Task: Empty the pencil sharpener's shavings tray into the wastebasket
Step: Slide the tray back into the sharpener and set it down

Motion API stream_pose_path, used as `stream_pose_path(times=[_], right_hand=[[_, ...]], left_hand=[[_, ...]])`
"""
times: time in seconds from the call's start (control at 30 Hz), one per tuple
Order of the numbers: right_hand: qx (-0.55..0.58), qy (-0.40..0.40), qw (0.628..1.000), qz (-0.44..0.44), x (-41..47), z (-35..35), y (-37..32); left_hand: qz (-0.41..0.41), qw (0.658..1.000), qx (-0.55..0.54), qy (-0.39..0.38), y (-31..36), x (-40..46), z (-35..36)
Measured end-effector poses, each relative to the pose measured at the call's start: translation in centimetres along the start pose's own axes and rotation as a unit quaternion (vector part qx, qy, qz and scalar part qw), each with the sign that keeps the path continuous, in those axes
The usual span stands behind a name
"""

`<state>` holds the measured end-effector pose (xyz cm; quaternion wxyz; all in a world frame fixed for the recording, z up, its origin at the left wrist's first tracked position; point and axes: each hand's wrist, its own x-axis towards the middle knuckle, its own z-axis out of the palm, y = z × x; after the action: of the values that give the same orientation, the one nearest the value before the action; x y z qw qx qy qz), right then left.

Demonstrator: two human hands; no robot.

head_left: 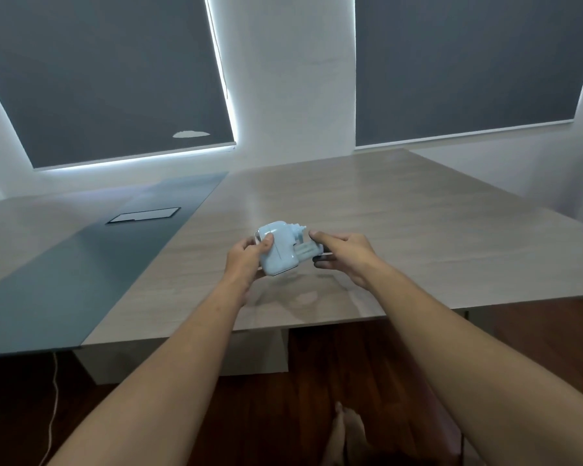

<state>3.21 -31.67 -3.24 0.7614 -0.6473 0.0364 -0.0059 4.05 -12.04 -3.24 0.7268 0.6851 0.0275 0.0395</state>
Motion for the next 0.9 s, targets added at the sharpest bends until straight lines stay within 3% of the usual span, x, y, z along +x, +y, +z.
stream_pose_path(times=[0.23,0.53,0.9], right_hand=[[0.056,-0.021,0.998,0.009,-1.6,-0.9,-0.4],[0.022,-0.002,1.000,-0.014,-2.6,-1.0,-0.5],[0.065,-0.049,0.996,-0.019,-3.6,-1.8,-0.8]], left_hand=[[-0.002,0.999,-0.029,-0.032,0.9,-1.3,0.6],[0.019,0.998,-0.035,-0.053,2.1,-2.3,1.2],[0.035,0.993,-0.045,-0.103,2.4,-3.0,0.5]])
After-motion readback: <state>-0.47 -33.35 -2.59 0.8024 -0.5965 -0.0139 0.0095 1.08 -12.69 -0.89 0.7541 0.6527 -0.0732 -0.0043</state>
